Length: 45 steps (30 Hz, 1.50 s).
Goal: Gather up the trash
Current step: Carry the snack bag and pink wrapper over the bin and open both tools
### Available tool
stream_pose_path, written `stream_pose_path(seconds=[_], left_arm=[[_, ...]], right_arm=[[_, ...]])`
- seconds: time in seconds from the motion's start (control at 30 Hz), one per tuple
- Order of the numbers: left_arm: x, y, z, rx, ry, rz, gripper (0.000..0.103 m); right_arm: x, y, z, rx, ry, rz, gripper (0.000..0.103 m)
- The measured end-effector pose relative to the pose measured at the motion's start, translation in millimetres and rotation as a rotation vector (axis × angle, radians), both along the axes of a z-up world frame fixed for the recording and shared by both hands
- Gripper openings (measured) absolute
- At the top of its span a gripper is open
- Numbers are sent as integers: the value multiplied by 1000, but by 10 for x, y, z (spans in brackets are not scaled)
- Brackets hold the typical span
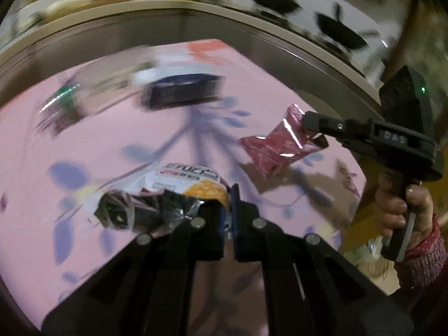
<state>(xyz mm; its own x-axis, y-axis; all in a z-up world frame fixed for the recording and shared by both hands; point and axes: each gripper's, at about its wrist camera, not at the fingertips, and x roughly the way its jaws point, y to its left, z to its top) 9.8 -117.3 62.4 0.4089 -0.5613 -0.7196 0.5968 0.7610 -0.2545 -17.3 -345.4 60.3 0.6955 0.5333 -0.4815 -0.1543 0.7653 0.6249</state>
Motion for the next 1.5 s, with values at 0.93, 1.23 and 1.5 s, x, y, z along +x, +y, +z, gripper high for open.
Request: stream_pose_path(seconds=[0.93,1.23,1.5], left_arm=[[1134,-4010,-228,171,13,-438,16],[1281,-3894,-190,129,-23,-318,48],[1025,-3575,44,105,-82,-279,48]], right_arm=[[338,-3026,-544,38,-1,-545,0],[234,-3158,-652,112,-30,-617,56],[-69,-2910,-461,128,-63,-645,56]])
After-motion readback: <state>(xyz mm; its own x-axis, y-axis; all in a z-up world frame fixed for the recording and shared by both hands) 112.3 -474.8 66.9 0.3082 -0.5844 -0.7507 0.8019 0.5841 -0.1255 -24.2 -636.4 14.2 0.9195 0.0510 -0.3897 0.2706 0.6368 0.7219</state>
